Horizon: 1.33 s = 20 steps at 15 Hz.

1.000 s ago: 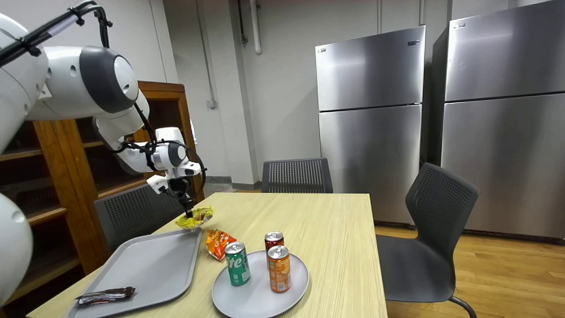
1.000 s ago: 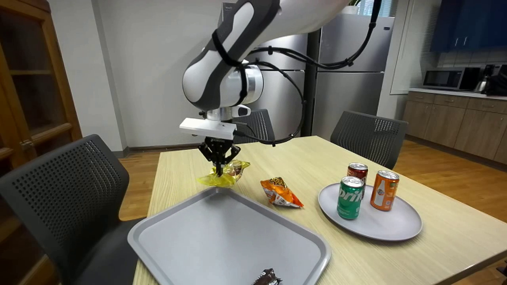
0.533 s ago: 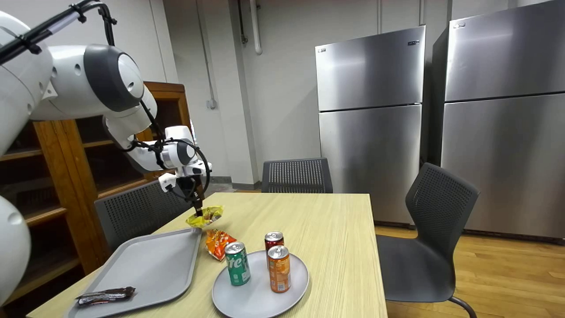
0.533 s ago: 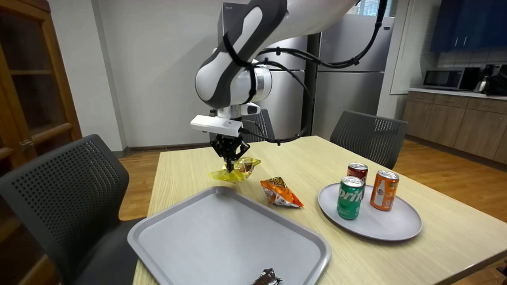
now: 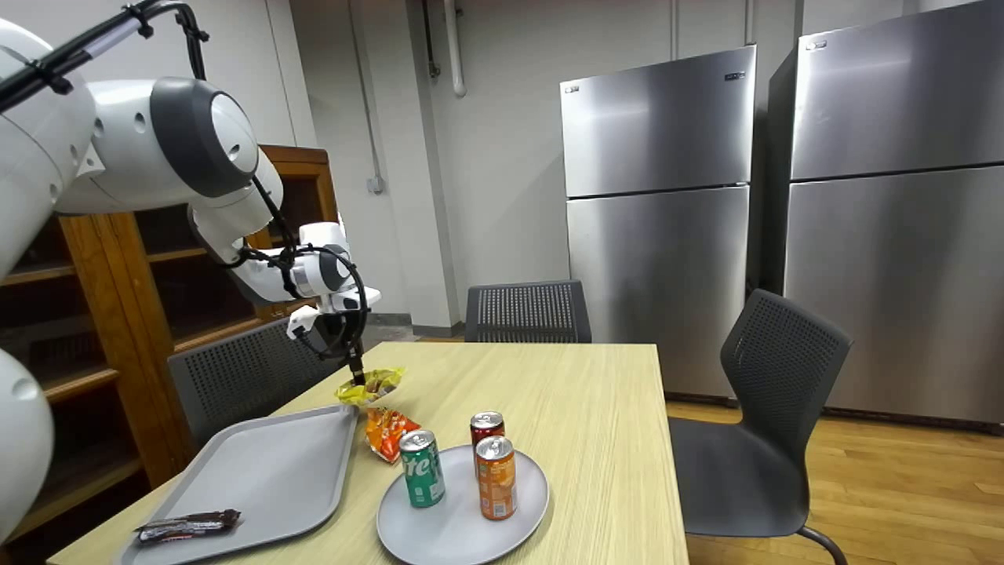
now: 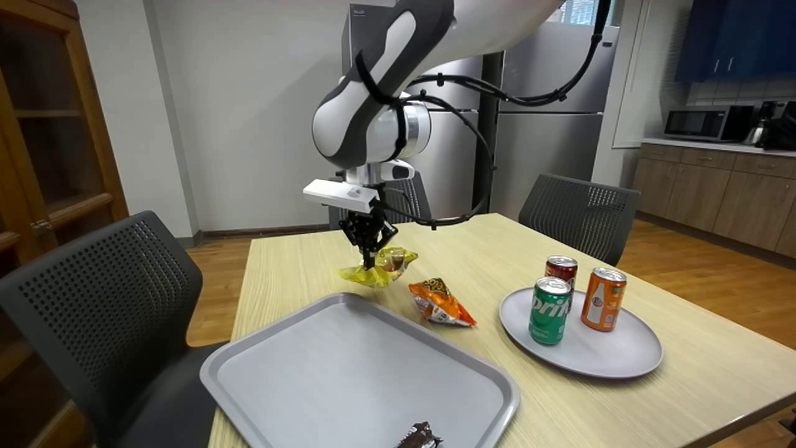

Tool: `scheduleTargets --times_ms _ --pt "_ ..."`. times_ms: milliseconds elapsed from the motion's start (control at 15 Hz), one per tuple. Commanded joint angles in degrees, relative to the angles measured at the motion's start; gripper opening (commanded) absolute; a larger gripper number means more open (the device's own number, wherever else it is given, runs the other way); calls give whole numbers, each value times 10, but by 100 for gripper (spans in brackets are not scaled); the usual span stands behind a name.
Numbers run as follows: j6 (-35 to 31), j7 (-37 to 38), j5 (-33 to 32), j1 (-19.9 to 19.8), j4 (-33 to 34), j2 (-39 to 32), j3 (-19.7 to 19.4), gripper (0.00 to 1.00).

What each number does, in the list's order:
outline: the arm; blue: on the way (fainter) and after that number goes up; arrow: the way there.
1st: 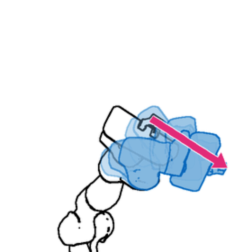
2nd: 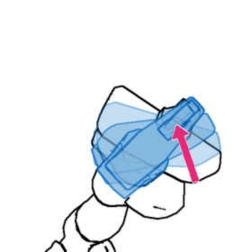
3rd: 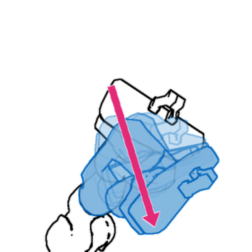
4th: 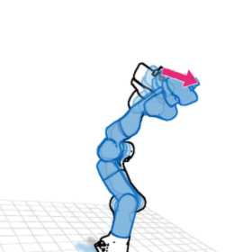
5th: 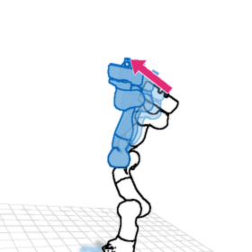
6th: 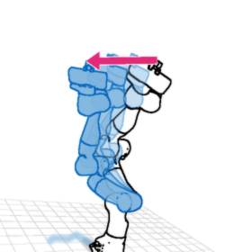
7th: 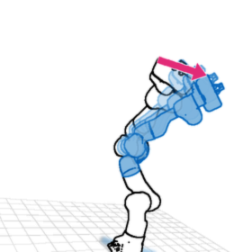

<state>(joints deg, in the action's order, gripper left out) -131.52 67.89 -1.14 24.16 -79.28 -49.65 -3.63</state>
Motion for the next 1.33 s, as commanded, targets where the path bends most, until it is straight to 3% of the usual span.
scheduleTargets --times_ms 0,1133,1200,1267 --pt "31 40 -1 -3 13 5 3 0" --pt "49 85 -7 -4 16 5 6 0" --pt "51 86 -8 -4 16 5 6 26" --pt "52 87 -8 -4 17 5 6 27"
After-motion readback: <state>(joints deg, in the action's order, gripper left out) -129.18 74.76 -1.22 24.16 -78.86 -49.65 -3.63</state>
